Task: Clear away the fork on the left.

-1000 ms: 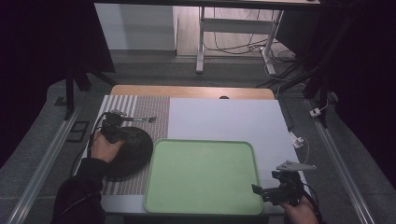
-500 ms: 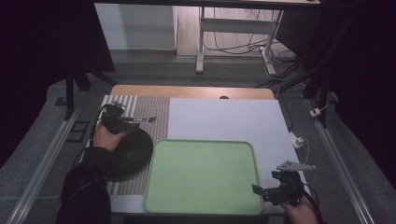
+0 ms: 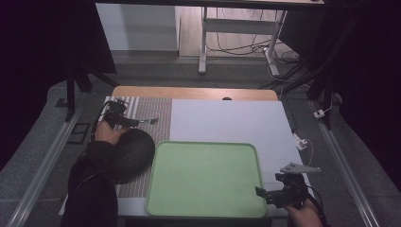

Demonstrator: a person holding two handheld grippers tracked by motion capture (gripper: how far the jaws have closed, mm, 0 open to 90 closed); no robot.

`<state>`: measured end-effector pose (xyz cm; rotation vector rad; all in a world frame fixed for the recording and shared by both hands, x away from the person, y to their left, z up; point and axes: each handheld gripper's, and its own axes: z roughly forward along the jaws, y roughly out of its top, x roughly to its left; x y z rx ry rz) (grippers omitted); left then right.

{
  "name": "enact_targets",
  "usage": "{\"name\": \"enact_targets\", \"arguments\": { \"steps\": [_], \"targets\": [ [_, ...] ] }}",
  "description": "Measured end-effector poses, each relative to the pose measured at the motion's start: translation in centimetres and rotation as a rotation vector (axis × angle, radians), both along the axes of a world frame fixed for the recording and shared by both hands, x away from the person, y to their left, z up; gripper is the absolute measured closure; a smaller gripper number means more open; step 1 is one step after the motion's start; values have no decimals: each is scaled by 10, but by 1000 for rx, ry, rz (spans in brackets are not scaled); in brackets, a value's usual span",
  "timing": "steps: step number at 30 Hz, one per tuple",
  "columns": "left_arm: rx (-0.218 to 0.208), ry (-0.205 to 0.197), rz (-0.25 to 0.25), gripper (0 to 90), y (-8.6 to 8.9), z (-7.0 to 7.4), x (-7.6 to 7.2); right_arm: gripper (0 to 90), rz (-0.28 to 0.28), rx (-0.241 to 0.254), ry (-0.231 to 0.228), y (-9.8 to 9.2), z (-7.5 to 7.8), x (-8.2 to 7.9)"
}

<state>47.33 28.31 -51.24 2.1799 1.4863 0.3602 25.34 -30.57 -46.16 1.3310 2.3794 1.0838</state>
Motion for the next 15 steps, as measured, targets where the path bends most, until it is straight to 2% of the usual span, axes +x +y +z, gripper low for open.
{"name": "enact_targets", "arguments": {
  "steps": [1,2,3,6,8,9,10,12,15],
  "targets": [
    [5,6,2,322,1,0,2,2,0,1,0,0,0,0],
    [3,11,6,431,3,0,4,2,0,0,2,0,0,0],
    [-7,16,6,431,6,0,5,2,0,0,2,0,0,0],
    [-41,33,10,577,11,1,10,2,-4,3,2,0,0,0],
    [-31,44,17,685,13,2,14,2,-4,3,4,0,0,0],
    [-29,49,19,795,15,3,15,2,-5,4,4,0,0,0],
    [-27,50,22,795,15,3,17,2,-5,4,4,0,0,0],
    [-25,57,21,876,17,4,21,2,-5,5,5,-1,0,0],
    [3,71,35,889,19,3,27,2,-5,5,4,-1,0,0]
  ]
}}
